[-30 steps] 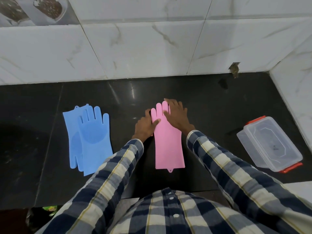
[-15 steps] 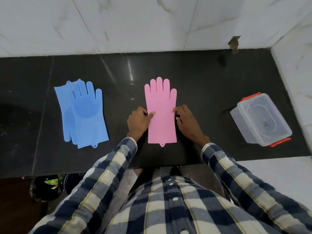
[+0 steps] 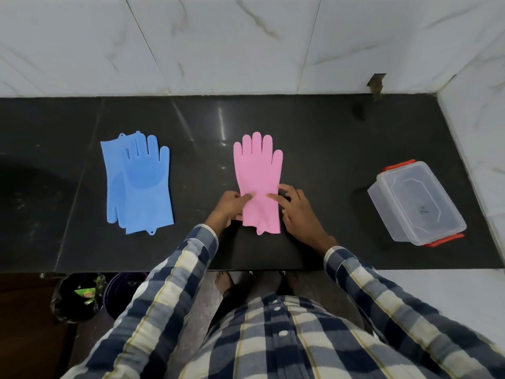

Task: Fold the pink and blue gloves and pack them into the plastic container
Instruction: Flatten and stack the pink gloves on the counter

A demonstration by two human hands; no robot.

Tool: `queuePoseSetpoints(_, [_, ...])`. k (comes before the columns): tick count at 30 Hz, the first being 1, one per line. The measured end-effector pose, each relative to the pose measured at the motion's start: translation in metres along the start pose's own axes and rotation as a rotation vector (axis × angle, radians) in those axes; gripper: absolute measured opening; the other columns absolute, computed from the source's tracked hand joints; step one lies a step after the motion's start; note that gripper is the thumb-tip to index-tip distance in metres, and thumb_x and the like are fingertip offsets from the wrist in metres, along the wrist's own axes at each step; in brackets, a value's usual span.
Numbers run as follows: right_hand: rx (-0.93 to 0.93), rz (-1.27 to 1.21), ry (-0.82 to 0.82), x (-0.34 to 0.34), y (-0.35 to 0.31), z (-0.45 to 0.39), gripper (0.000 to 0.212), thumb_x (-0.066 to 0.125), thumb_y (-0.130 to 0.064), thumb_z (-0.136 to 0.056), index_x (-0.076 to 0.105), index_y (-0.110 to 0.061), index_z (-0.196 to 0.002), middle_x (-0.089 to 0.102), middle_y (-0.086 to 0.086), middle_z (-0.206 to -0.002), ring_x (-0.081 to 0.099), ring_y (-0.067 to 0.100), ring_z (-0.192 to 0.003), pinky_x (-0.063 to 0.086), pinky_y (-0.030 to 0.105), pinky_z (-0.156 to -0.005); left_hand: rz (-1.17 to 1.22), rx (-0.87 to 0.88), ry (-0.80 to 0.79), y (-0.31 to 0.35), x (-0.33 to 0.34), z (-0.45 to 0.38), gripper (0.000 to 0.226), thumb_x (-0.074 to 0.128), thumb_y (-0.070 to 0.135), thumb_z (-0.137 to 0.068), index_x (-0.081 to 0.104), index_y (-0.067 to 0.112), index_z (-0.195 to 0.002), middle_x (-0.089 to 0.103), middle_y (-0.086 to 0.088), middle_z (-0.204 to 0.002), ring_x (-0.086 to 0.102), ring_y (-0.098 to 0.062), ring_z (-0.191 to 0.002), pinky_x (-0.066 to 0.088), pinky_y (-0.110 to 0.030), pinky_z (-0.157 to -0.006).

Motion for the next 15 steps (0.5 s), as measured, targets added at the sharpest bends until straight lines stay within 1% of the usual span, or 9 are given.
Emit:
queuePoseSetpoints(2, [-0.006, -0.018, 0.006, 0.002, -0.002, 0.007, 0.060, 0.054, -0.016, -0.102, 0.043, -0.031, -0.159, 0.027, -0.002, -0.169, 0.035, 0.023, -0.148, 0.039, 0.041, -0.121, 0.285, -0.071, -0.091, 0.001, 0.007, 0.007, 0.041, 0.070, 0.029, -0.105, 0.065, -0.001, -0.132, 0.079, -0.012, -0.111, 0.075, -0.018, -0.085, 0.065, -0.026, -0.055])
queuePoseSetpoints(4, [-0.027, -0.036, -0.027, 0.005, -0.006, 0.010, 0.067, 0.060, -0.026, -0.100, 0.037, -0.034, -0.162, 0.022, -0.007, -0.173, 0.028, 0.022, -0.156, 0.035, 0.043, -0.122, 0.477, -0.119, -0.139, 0.003, 0.010, 0.013, 0.031, 0.068, 0.022, -0.105, 0.066, -0.001, -0.125, 0.078, -0.012, -0.098, 0.077, -0.019, -0.081, 0.068, -0.027, -0.057])
queuePoseSetpoints(6, [-0.042, -0.045, -0.074, 0.007, -0.009, 0.008, 0.072, 0.062, -0.038, -0.102, 0.030, -0.037, -0.165, 0.017, -0.012, -0.175, 0.019, 0.020, -0.161, 0.026, 0.042, -0.126, 0.657, -0.166, -0.167, 0.004, 0.008, 0.014, 0.023, 0.067, 0.016, -0.106, 0.067, -0.003, -0.118, 0.079, -0.017, -0.096, 0.080, -0.022, -0.075, 0.068, -0.029, -0.064])
queuePoseSetpoints(8, [-0.038, -0.085, -0.053, 0.005, -0.012, 0.002, 0.066, 0.060, -0.042, -0.105, 0.034, -0.036, -0.164, 0.023, -0.013, -0.175, 0.017, 0.016, -0.163, 0.022, 0.039, -0.127, 0.695, -0.181, -0.188, 0.005, 0.007, 0.016, 0.024, 0.066, 0.016, -0.106, 0.067, -0.005, -0.116, 0.077, -0.020, -0.099, 0.081, -0.023, -0.066, 0.068, -0.032, -0.066])
queuePoseSetpoints(10, [-0.020, -0.203, 0.043, -0.002, -0.017, -0.008, 0.050, 0.059, -0.019, -0.106, 0.054, -0.029, -0.154, 0.048, -0.010, -0.163, 0.031, 0.015, -0.159, 0.023, 0.034, -0.124, 0.537, -0.140, -0.143, 0.008, 0.004, 0.017, 0.035, 0.063, 0.026, -0.108, 0.066, -0.008, -0.117, 0.076, -0.022, -0.100, 0.080, -0.023, -0.060, 0.068, -0.031, -0.057])
queuePoseSetpoints(12, [0.024, -0.308, 0.129, -0.011, -0.021, -0.019, 0.041, 0.053, -0.003, -0.104, 0.071, -0.020, -0.137, 0.070, -0.004, -0.142, 0.057, 0.019, -0.142, 0.027, 0.034, -0.123, 0.247, -0.001, 0.040, 0.008, -0.010, 0.016, 0.045, 0.052, 0.034, -0.113, 0.065, -0.008, -0.122, 0.075, -0.023, -0.104, 0.076, -0.024, -0.064, 0.066, -0.029, -0.051])
queuePoseSetpoints(13, [0.047, -0.325, 0.149, -0.016, -0.022, -0.025, 0.039, 0.051, 0.000, -0.104, 0.073, -0.017, -0.131, 0.074, -0.002, -0.133, 0.065, 0.020, -0.131, 0.030, 0.036, -0.123, 0.074, 0.105, 0.163, 0.010, -0.021, 0.017, 0.040, 0.047, 0.031, -0.115, 0.063, -0.005, -0.126, 0.075, -0.021, -0.111, 0.074, -0.024, -0.070, 0.067, -0.032, -0.056])
queuePoseSetpoints(14, [0.062, -0.323, 0.161, -0.021, -0.022, -0.030, 0.039, 0.048, 0.001, -0.104, 0.074, -0.016, -0.128, 0.077, -0.001, -0.127, 0.069, 0.020, -0.122, 0.033, 0.037, -0.122, -0.130, 0.227, 0.285, 0.011, -0.033, 0.020, 0.030, 0.045, 0.023, -0.116, 0.060, 0.001, -0.130, 0.074, -0.018, -0.120, 0.075, -0.025, -0.080, 0.070, -0.038, -0.068])
queuePoseSetpoints(15, [0.073, -0.320, 0.167, -0.025, -0.022, -0.036, 0.039, 0.047, 0.002, -0.104, 0.075, -0.015, -0.125, 0.078, 0.001, -0.121, 0.071, 0.022, -0.112, 0.039, 0.037, -0.115, -0.327, 0.357, 0.352, 0.013, -0.042, 0.024, 0.025, 0.046, 0.013, -0.114, 0.058, 0.008, -0.135, 0.070, -0.014, -0.129, 0.075, -0.025, -0.096, 0.069, -0.043, -0.086])
Point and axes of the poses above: each hand's wrist, its own z-axis away from the middle knuckle, its own x-axis out of the palm, y = z × x, the point moved 6 cm from there along -z, towards the middle knuckle
